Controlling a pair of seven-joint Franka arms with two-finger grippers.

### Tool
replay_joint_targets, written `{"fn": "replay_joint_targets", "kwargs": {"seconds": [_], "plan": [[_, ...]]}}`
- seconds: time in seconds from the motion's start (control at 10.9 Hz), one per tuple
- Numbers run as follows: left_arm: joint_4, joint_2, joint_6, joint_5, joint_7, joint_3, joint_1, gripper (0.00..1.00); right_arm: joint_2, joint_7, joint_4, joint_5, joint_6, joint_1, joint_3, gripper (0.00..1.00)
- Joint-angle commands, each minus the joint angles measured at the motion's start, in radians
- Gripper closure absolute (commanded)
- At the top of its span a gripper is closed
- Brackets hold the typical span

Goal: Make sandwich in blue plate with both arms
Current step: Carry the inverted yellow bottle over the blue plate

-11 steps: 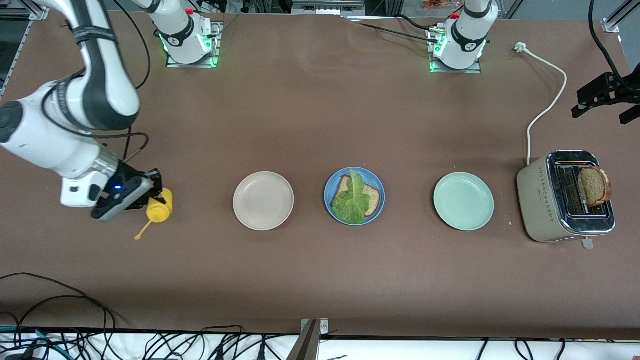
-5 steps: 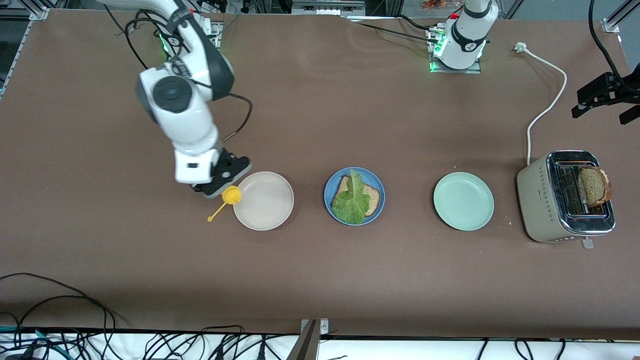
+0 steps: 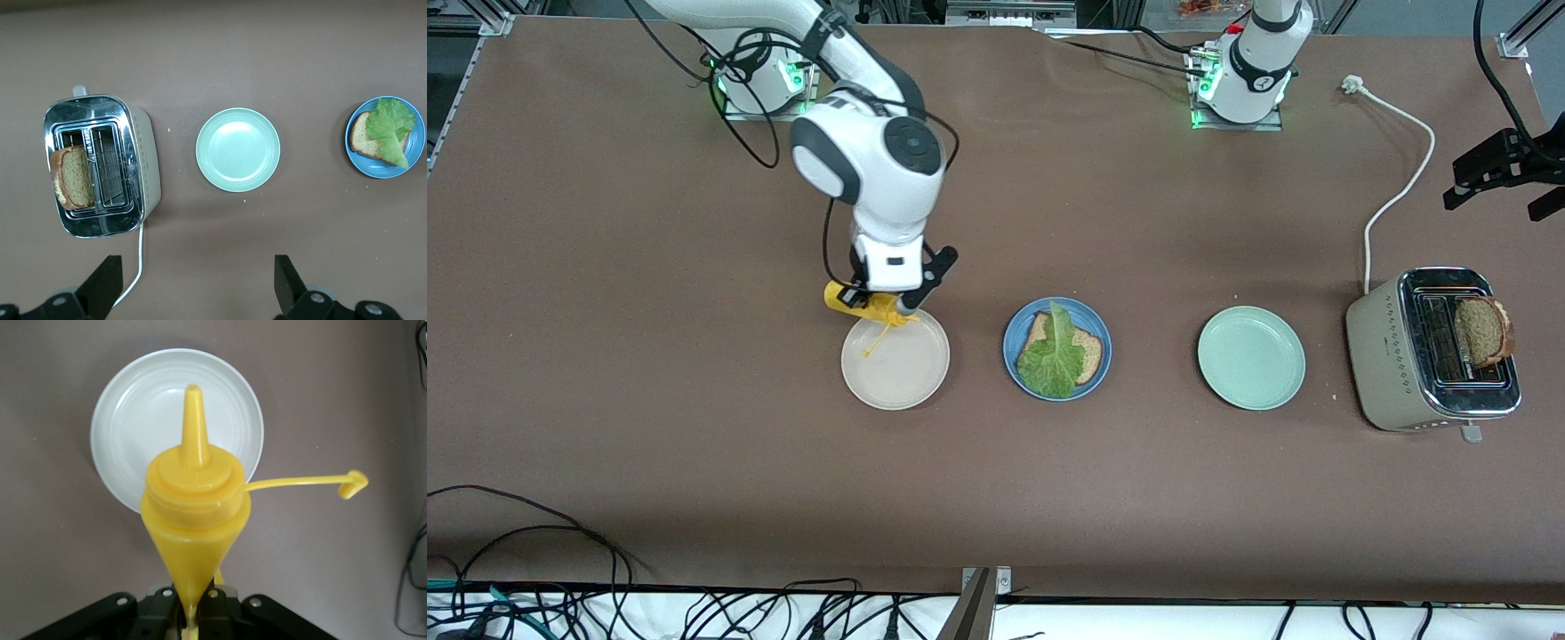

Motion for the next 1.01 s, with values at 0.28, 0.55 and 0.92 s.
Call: {"fn": "replay_joint_targets", "kwargs": {"seconds": [0.28,0.55,0.92], "plan": [[0.022,0.005,-0.016,-0.017,-0.01,0.0,0.003,0.0,0.201,0.042,0.309,-0.203,-0.277,0.209,0.064,1.0],[0.022,0.005,-0.018,-0.017,-0.01,0.0,0.003,0.0,0.349,-0.016,0.49,-0.308,-0.415,0.351,0.038,1.0],[0.022,0.006,-0.016,-0.017,-0.01,0.0,0.003,0.0,0.443,-0.145,0.585,-0.31,-0.374,0.505,-0.126,1.0]]}}
